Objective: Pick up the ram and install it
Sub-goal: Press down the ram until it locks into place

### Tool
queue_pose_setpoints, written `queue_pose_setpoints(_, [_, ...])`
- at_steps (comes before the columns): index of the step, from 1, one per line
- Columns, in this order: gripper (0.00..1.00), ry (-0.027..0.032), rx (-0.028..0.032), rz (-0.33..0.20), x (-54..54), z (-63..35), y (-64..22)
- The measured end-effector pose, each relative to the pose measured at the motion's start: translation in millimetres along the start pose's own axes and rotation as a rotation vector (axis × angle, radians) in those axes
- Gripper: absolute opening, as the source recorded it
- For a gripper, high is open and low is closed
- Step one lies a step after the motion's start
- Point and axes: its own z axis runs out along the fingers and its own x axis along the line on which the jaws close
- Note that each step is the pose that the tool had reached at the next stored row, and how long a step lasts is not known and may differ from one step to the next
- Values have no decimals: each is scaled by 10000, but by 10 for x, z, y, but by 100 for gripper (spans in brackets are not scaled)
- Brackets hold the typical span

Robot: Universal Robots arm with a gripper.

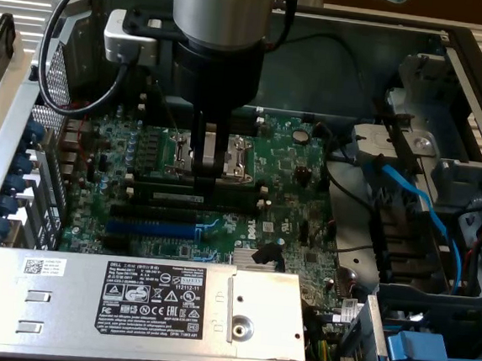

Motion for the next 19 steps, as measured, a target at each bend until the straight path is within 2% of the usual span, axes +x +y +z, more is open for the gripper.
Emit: queue_pose_setpoints(19, [10,1,0,0,4,-61,7])
